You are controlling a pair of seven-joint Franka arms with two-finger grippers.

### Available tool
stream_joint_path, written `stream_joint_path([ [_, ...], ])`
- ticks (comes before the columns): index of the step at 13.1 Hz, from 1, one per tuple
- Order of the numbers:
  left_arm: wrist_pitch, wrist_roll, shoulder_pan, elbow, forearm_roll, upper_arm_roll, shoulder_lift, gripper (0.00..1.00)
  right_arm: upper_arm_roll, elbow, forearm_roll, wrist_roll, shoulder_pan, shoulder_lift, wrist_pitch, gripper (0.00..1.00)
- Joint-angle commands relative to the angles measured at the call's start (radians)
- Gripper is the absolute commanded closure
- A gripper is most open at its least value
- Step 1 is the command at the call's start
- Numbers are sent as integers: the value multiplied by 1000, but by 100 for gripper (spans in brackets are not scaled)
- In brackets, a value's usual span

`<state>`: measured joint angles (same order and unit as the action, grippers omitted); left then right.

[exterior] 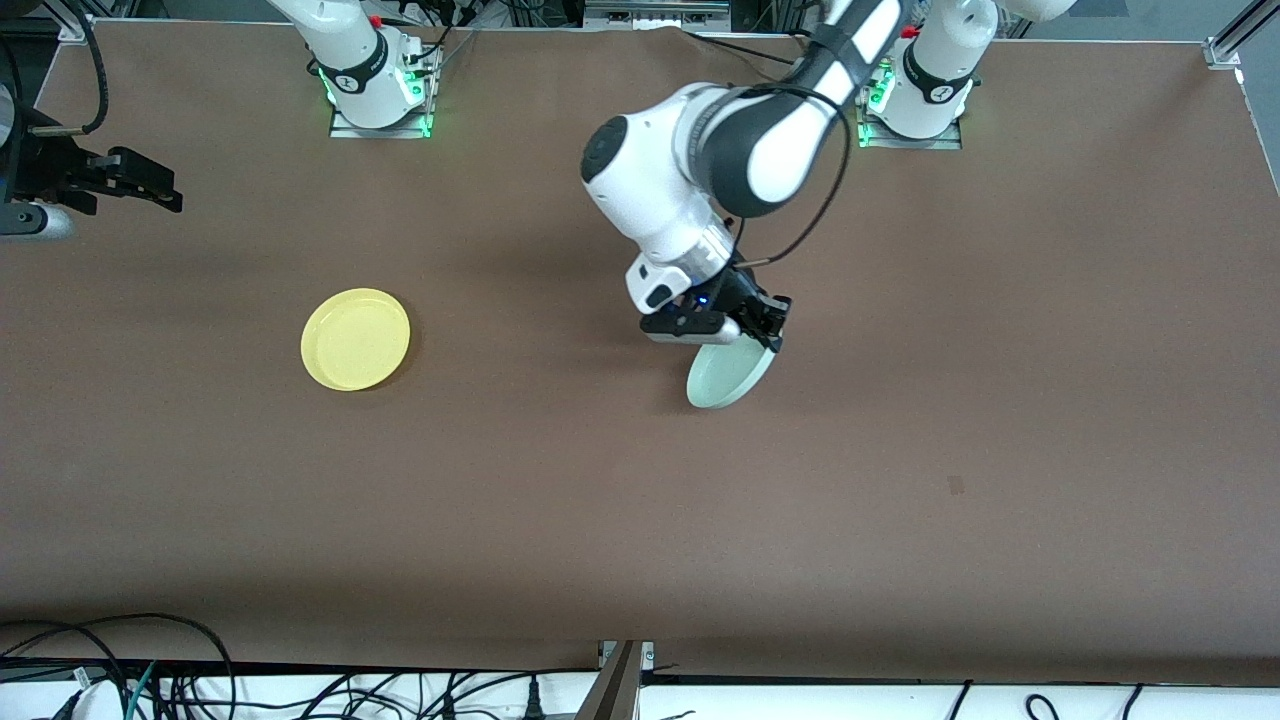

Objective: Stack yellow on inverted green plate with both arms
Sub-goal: 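Lift the green plate with the left gripper and tilt it over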

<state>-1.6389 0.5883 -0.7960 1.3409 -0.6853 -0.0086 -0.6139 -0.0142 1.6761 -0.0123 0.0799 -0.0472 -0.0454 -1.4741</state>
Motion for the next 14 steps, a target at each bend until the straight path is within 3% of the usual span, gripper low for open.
stream_joint_path([
  [1, 98, -2, -78, -123, -136, 19, -107, 100, -3, -15, -9, 3, 0, 1, 17, 0],
  [5, 114, -4, -144, -125, -337, 19, -173, 100, -4, -15, -8, 3, 0, 1, 17, 0],
  [8, 114, -2, -222, -131, -425, 44, -253, 100, -16, -15, -8, 0, 0, 1, 15, 0],
  [11, 116, -7, -313, -161, -442, 131, -325, 100, -17, -15, -8, 0, 0, 1, 15, 0],
  [14, 116, -4, -338, -161, -442, 164, -339, 100, -17, -15, -8, 0, 0, 1, 15, 0],
])
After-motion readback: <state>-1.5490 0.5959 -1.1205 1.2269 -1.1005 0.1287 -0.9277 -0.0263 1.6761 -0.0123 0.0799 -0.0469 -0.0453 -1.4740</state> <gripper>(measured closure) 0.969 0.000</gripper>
